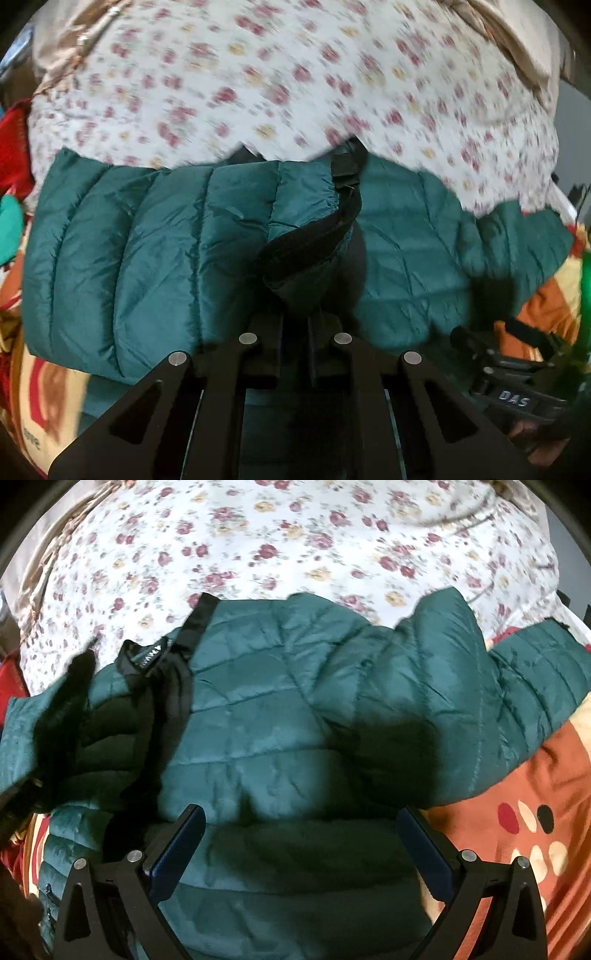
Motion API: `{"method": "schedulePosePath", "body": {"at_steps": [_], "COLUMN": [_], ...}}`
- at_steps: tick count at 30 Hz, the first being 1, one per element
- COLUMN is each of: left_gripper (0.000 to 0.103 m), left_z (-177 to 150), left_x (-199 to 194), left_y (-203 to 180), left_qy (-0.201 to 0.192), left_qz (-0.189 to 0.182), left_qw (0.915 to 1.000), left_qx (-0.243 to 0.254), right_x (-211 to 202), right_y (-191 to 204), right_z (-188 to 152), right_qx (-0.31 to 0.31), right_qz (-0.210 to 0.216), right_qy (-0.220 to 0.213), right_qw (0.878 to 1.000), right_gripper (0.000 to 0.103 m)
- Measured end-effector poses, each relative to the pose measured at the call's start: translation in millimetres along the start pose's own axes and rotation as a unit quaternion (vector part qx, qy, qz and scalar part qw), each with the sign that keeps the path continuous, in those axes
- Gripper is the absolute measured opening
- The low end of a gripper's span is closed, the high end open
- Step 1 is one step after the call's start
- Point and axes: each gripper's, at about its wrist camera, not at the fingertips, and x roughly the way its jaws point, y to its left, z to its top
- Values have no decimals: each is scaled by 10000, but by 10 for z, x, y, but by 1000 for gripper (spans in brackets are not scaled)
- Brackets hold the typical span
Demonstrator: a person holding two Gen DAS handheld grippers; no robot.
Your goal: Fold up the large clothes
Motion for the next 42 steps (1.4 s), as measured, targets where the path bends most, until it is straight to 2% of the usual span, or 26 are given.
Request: {"method": "schedulePosePath", "body": {"at_steps": [7, 8, 10, 11, 12, 14, 15, 18, 22, 26, 30, 31, 32, 33, 35, 36, 38, 42], "left_gripper": [11, 16, 32, 49, 58, 59, 60, 66, 66, 68, 70, 70, 70, 70, 70, 70, 70, 70], "left_z": [-208, -227, -232, -230, -236, -230, -228, -236, -291, -348, -372, -380, -388, -389, -401, -410, -413, -402], "left_x": [485, 502, 488, 458, 416, 247, 113, -276, -688, -882, -839, -811, -773, -745, -666, -652, -584, -470], "left_y": [-121, -127, -123, -113, -89, -29, 14, 226, 677, 1140, 1479, 1537, 1588, 1617, 1643, 1645, 1637, 1630], "left_qy": [603, 602, 642, 701, 751, 747, 656, 369, 67, -151, -163, -136, -115, -99, -38, -15, 36, 109], "left_qz": [-39, -78, -286, -471, -660, -909, -916, -818, -589, -185, 182, 174, 187, 230, 256, 239, 239, 204], "left_qw": [9982, 9981, 9975, 9964, 9949, 9929, 9935, 9958, 9973, 9966, 9932, 9922, 9913, 9908, 9903, 9902, 9903, 9898], "left_qx": [-59, -85, -81, -85, -114, -187, -167, -185, -436, -783, -1141, -1225, -1300, -1328, -1364, -1374, -1371, -1402], "right_x": [8, 2, -15, -18, -29, -68, -85, -99, -28, 119, 361, 445, 500, 599, 676, 647, 547, 212], "right_y": [-206, -220, -218, -221, -203, -149, -115, 27, 283, 680, 981, 1041, 1064, 1115, 1181, 1211, 1238, 1131], "right_z": [-42, -45, -50, -53, -57, -64, -65, -60, -64, -47, -29, -38, -46, -61, -78, -83, -76, 29], "right_qx": [157, 169, 160, 152, 142, 110, 93, 92, 67, -174, -289, -293, -296, -315, -422, -506, -651, -1007], "right_qz": [-65, -61, -48, -37, -20, 68, 130, 425, 684, 936, 1143, 1135, 1135, 1123, 1067, 1160, 1157, 865], "right_qy": [30, 35, 37, 21, 26, 12, -3, 17, 105, 181, 292, 352, 405, 511, 523, 430, 299, -327], "right_qw": [9999, 9998, 9999, 9999, 9999, 9999, 9999, 9991, 9976, 9953, 9926, 9925, 9923, 9919, 9920, 9910, 9907, 9906], "right_gripper": [103, 103, 103, 103, 103, 103, 103, 103, 103, 103, 102, 96, 82, 73, 39, 31, 20, 19]}}
